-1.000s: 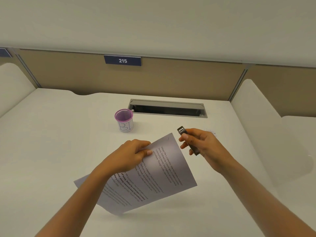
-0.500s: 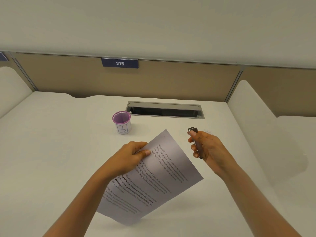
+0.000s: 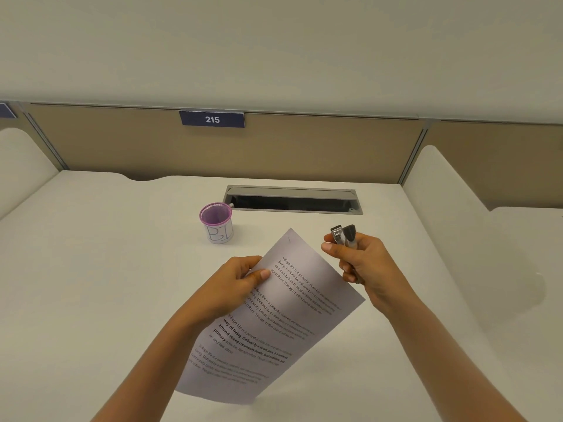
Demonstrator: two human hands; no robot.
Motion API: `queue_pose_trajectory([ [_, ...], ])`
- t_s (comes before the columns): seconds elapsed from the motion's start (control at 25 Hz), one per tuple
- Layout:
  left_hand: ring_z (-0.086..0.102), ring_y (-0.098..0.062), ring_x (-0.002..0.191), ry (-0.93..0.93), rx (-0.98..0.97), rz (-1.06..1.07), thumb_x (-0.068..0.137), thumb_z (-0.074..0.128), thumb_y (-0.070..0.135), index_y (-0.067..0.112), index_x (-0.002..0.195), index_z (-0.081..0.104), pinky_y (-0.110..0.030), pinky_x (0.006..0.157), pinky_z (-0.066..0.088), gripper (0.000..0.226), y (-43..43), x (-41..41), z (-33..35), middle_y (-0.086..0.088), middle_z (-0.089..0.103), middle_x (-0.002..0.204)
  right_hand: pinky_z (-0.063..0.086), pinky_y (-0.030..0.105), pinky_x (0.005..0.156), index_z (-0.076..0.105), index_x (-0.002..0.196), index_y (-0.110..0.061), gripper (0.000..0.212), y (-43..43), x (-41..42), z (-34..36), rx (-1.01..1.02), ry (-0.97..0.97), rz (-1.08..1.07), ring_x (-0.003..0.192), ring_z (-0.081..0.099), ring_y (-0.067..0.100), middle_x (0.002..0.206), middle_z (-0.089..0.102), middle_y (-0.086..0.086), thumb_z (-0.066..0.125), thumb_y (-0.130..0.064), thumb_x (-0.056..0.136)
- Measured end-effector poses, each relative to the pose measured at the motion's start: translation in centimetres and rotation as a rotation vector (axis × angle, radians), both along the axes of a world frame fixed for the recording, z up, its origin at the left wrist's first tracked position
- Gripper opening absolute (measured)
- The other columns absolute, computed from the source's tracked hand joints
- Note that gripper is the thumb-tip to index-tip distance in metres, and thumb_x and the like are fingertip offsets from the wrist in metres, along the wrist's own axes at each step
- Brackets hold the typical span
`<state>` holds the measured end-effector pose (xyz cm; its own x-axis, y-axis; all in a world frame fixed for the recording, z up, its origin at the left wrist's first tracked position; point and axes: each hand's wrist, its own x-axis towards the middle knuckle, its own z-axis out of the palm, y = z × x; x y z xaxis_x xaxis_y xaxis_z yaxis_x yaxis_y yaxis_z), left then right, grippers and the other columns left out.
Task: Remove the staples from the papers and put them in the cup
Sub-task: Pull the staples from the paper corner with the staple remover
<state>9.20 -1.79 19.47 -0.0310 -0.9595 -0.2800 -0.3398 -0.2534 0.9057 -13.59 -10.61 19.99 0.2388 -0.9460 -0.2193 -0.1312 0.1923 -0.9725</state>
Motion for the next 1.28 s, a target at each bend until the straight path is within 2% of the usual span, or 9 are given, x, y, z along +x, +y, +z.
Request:
queue_pose_trajectory([
  [0.2, 0.075, -0.026, 0.086, 0.056, 0.001, 0.01, 0.1, 0.047, 0.028, 0.019, 0.114, 0.065, -0.051, 0.085, 0.057, 0.024, 0.2, -0.5, -0.1, -0.003, 0.077, 0.101, 0.041, 0.025, 0.051, 0.072, 0.088, -0.024, 0.009, 0.4, 0.9, 1.2, -0.124, 0.102, 0.005, 0.054, 0.046, 0.011, 0.049, 0.057, -0.015, 0.073, -0.032, 0.083],
  [0.32, 0.075, -0.027, 0.088, 0.105, -0.002, 0.023, 0.1, 0.048, 0.026, 0.018, 0.114, 0.065, -0.049, 0.085, 0.058, 0.024, 0.3, -0.6, -0.3, -0.003, 0.077, 0.102, 0.039, 0.026, 0.056, 0.072, 0.082, -0.025, 0.007, 0.6, 1.3, 1.5, -0.183, 0.151, -0.004, 0.059, 0.05, 0.009, 0.056, 0.062, -0.018, 0.072, -0.031, 0.083],
  [0.52, 0.076, -0.024, 0.085, 0.165, -0.009, 0.004, 0.1, 0.048, 0.025, 0.018, 0.115, 0.066, -0.031, 0.071, 0.061, 0.024, 0.4, -0.7, -0.2, -0.002, 0.078, 0.1, 0.04, 0.027, 0.059, 0.073, 0.077, -0.022, 0.012, 0.5, 1.8, 1.9, -0.262, 0.219, -0.008, 0.061, 0.056, 0.01, 0.066, 0.068, -0.01, 0.073, -0.034, 0.082],
  [0.64, 0.075, -0.024, 0.085, 0.187, 0.012, -0.048, 0.099, 0.049, 0.027, 0.018, 0.115, 0.065, -0.026, 0.067, 0.059, 0.025, 0.6, -0.5, -0.1, -0.003, 0.077, 0.102, 0.043, 0.028, 0.06, 0.074, 0.079, -0.021, 0.016, 0.3, 1.8, 2.4, -0.241, 0.28, 0.073, 0.061, 0.061, 0.01, 0.073, 0.074, -0.004, 0.073, -0.037, 0.081],
  [0.72, 0.075, -0.026, 0.087, 0.207, 0.044, -0.076, 0.099, 0.05, 0.028, 0.018, 0.116, 0.066, -0.029, 0.068, 0.06, 0.025, 0.8, -0.3, 0.0, -0.004, 0.077, 0.104, 0.042, 0.028, 0.058, 0.074, 0.078, -0.018, 0.016, 0.2, 1.5, 2.9, -0.188, 0.273, 0.146, 0.053, 0.06, 0.006, 0.065, 0.071, -0.008, 0.072, -0.034, 0.082],
  [0.84, 0.073, -0.031, 0.093, 0.224, 0.095, -0.115, 0.097, 0.052, 0.034, 0.02, 0.118, 0.066, -0.043, 0.083, 0.06, 0.029, 1.0, 0.1, 0.0, -0.006, 0.075, 0.109, 0.034, 0.025, 0.051, 0.074, 0.074, -0.017, 0.018, 0.2, 0.9, 3.4, -0.074, 0.25, 0.224, 0.04, 0.043, 0.005, 0.046, 0.052, -0.011, 0.073, -0.032, 0.083],
  [1.0, 0.073, -0.029, 0.094, 0.216, 0.113, -0.14, 0.094, 0.054, 0.04, 0.029, 0.12, 0.066, -0.048, 0.087, 0.057, 0.031, 1.1, 0.4, 0.2, -0.001, 0.074, 0.112, 0.03, 0.023, 0.045, 0.074, 0.071, -0.016, 0.016, 0.2, 0.4, 3.6, 0.017, 0.188, 0.243, 0.043, 0.034, 0.009, 0.046, 0.041, -0.004, 0.074, -0.029, 0.081],
  [1.28, 0.074, -0.031, 0.093, 0.216, 0.107, -0.138, 0.088, 0.057, 0.046, 0.029, 0.119, 0.067, -0.051, 0.087, 0.057, 0.036, 0.9, 0.4, 0.4, -0.002, 0.074, 0.112, 0.029, 0.02, 0.04, 0.075, 0.066, -0.018, 0.016, -0.2, -0.1, 3.4, 0.064, 0.1, 0.273, 0.04, 0.032, 0.008, 0.045, 0.04, -0.003, 0.075, -0.026, 0.079],
])
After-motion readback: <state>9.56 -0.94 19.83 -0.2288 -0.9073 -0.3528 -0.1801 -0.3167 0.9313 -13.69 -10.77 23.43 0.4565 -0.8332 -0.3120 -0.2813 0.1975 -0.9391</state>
